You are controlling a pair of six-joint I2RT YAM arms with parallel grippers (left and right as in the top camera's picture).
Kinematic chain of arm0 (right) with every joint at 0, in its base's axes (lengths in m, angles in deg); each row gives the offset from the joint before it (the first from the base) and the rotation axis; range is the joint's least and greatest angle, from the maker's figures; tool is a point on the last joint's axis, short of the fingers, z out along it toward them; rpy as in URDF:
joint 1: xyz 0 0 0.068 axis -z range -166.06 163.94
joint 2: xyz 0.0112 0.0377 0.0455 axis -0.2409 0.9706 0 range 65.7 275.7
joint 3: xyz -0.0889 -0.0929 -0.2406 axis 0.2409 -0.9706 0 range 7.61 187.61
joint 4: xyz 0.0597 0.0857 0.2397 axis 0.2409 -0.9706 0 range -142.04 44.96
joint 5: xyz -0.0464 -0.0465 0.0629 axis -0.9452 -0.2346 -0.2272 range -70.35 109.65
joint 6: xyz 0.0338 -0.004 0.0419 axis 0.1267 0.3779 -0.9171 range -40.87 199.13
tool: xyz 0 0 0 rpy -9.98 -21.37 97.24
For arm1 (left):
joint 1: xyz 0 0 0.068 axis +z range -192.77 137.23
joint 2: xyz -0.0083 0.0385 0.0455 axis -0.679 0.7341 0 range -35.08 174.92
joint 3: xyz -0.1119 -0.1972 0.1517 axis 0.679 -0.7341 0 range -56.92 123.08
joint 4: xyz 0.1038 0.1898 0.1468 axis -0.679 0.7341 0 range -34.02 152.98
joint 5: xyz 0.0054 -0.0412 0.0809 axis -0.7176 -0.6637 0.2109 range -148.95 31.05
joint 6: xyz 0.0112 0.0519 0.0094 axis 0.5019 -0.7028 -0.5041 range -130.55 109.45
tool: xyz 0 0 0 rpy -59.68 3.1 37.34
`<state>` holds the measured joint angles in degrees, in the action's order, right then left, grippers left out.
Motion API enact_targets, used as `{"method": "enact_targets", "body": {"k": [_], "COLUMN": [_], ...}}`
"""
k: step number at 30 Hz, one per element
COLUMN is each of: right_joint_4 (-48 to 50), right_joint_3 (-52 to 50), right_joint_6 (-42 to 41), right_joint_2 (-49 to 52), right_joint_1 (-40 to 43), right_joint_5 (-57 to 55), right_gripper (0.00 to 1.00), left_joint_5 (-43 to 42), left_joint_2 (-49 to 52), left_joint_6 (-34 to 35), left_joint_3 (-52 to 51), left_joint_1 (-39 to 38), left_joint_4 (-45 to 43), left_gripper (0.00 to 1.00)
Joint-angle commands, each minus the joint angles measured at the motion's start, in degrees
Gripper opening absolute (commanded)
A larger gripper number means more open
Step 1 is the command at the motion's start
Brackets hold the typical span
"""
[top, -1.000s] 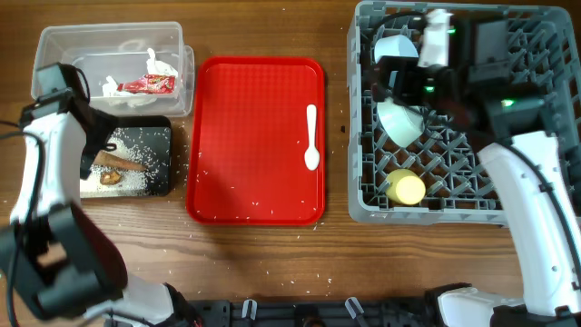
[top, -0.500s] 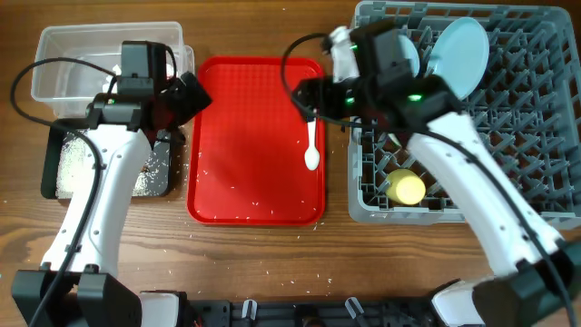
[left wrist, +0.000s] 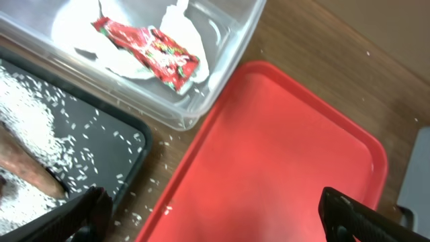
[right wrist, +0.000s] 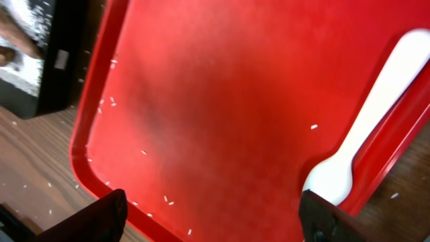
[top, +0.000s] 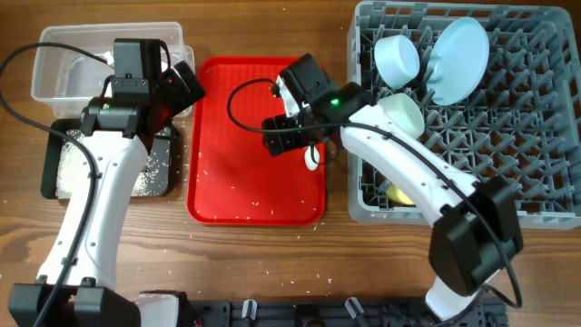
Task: Sort waste into correct bins and load items into the dishwasher rack
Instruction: 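Move the right gripper over the white spoon on the red tray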
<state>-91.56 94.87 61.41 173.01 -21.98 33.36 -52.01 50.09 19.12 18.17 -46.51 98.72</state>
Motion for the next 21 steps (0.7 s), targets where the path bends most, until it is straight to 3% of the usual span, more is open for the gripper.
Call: {"method": "enact_targets", "body": {"k": [1,6,11,21], "right_joint_4": [-2.1,-3.3,-3.3,-3.3], "right_joint_3": [0.9,0.9,0.4,-0.1], "right_joint_6": [-0.6,-0.5,-1.9,-2.3], "right_joint_2": [4.9,8.4,10.7,12.5], "right_joint_1": [-0.1,-0.1,-0.1,-0.1], "right_joint_5": [-6.1,-9.9,-12.6,-12.9], "right_gripper": [0.82,0.81,0.79,0.77], "left_joint_5": [3.3,7.8,7.7,7.7], "left_joint_2": [-1.1,-1.1,-1.1,-1.1], "left_joint_6": [-1.0,-0.5,2.9,2.9], "left_joint_3": [0.9,0.9,0.9,0.9], "left_joint_1": [0.2,1.4,7.9,8.4], "left_joint_4": [-1.3,-1.2,-1.2,-1.0], "left_gripper": [1.0,1.0,1.0,1.0]}}
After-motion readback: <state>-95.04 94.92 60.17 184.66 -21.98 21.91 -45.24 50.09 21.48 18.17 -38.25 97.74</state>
